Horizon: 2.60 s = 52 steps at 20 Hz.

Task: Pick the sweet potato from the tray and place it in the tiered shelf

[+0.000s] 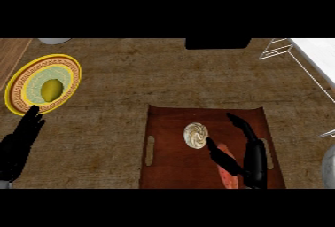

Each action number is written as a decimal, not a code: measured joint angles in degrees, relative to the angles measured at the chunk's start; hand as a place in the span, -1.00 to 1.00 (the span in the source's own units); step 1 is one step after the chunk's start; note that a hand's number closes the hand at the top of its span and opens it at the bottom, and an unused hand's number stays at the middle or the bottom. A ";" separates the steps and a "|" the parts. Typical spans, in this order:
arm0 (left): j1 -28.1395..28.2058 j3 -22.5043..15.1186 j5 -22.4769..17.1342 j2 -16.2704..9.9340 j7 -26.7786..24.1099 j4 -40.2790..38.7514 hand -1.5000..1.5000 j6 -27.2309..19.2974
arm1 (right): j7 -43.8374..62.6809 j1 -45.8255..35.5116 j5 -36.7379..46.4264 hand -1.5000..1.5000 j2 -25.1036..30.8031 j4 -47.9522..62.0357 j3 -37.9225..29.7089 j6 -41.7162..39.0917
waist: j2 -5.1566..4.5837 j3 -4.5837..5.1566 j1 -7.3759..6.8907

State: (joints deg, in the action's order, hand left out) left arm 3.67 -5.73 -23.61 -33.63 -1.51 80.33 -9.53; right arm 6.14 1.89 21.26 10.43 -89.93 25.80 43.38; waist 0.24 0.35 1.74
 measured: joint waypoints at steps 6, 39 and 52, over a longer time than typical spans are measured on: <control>-0.73 -0.47 0.55 0.56 1.46 -0.29 0.00 -0.42 | 15.54 5.71 21.18 -1.00 -1.66 -1.30 4.50 3.50 | 0.18 0.16 0.08; -2.49 0.65 3.27 2.94 1.25 -1.99 0.00 2.21 | 53.13 -0.23 47.17 -1.00 -7.73 -13.45 2.85 -68.26 | -0.25 -0.30 -1.84; -1.64 3.57 7.59 6.95 3.65 -0.28 0.00 3.61 | 48.13 -0.23 50.29 -1.00 -8.32 -8.10 -2.62 -68.70 | -0.21 -0.36 -1.80</control>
State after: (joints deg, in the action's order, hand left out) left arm 2.03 -2.15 -16.02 -26.69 2.14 80.06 -5.91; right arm 54.28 1.67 71.55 2.10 -98.03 23.18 -25.32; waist 0.03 0.00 -0.06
